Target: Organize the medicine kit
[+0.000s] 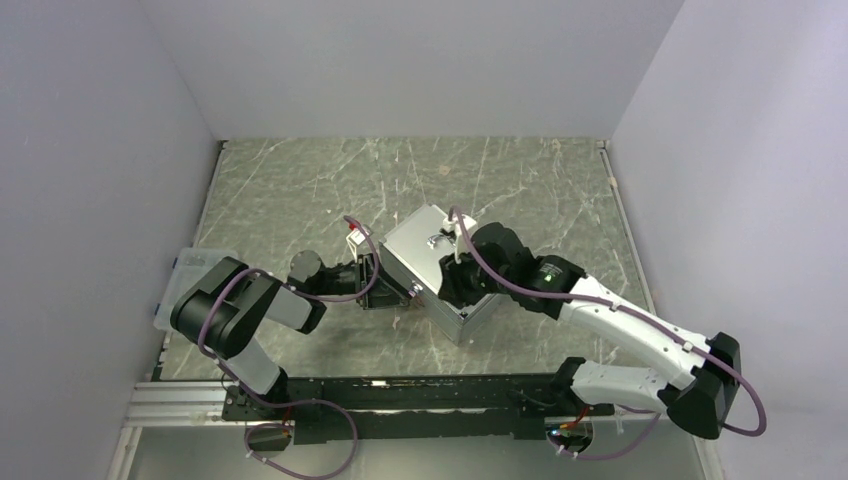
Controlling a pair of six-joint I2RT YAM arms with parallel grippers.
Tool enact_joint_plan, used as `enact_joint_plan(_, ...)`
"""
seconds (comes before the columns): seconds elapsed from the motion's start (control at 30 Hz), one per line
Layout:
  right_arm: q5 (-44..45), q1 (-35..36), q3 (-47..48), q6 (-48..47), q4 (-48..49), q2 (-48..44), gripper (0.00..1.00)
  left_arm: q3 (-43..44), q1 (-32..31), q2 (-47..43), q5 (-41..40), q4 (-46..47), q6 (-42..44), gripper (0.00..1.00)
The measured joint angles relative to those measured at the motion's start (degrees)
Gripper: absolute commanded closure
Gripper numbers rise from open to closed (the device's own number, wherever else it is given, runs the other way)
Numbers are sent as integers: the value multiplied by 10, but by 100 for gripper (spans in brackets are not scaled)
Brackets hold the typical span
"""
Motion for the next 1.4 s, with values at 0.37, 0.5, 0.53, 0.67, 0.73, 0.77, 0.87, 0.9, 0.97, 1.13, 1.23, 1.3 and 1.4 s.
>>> enact_joint_plan(0.37, -17, 63, 28, 9, 49, 70, 62, 2, -2, 0, 0, -4, -1, 8)
enact_joint_plan(0.5, 14, 83, 45, 10, 48, 100, 45, 3, -2, 0, 0, -4, -1, 8)
enact_joint_plan(0.53, 26, 92, 48, 11, 47, 103, 43, 3, -2, 0, 0, -4, -1, 8)
enact_joint_plan(0.67, 87, 115, 62, 3, 35, 101, 39, 4, -3, -1, 7, 4, -2, 8)
enact_joint_plan(0.73, 109, 119, 72, 0, 31, 101, 30, 8, -3, -2, 8, 8, -3, 8)
enact_joint_plan(0.77, 118, 120, 77, -1, 30, 101, 25, 10, -4, -2, 7, 10, -3, 8)
enact_joint_plan(0.87, 148, 120, 92, -7, 25, 101, 0, 14, -4, -2, 6, 19, -3, 8)
enact_joint_plan(0.9, 163, 120, 97, -16, 20, 101, 0, 15, -4, -2, 7, 20, -3, 8)
enact_joint_plan(0.97, 177, 120, 101, -17, 15, 101, 0, 15, -4, -3, 6, 21, -2, 8)
enact_joint_plan(1.13, 203, 123, 103, -24, -4, 103, 0, 16, -4, -3, 6, 21, -3, 8)
enact_joint_plan(1.23, 207, 123, 103, -26, -9, 104, 0, 16, -4, -3, 6, 21, -2, 8)
enact_joint_plan(1.3, 205, 123, 102, -27, -11, 104, 0, 14, -4, -7, 5, 20, 0, 8)
enact_joint_plan(1.4, 204, 123, 95, -30, -12, 104, 0, 13, -4, -11, 5, 20, 2, 8)
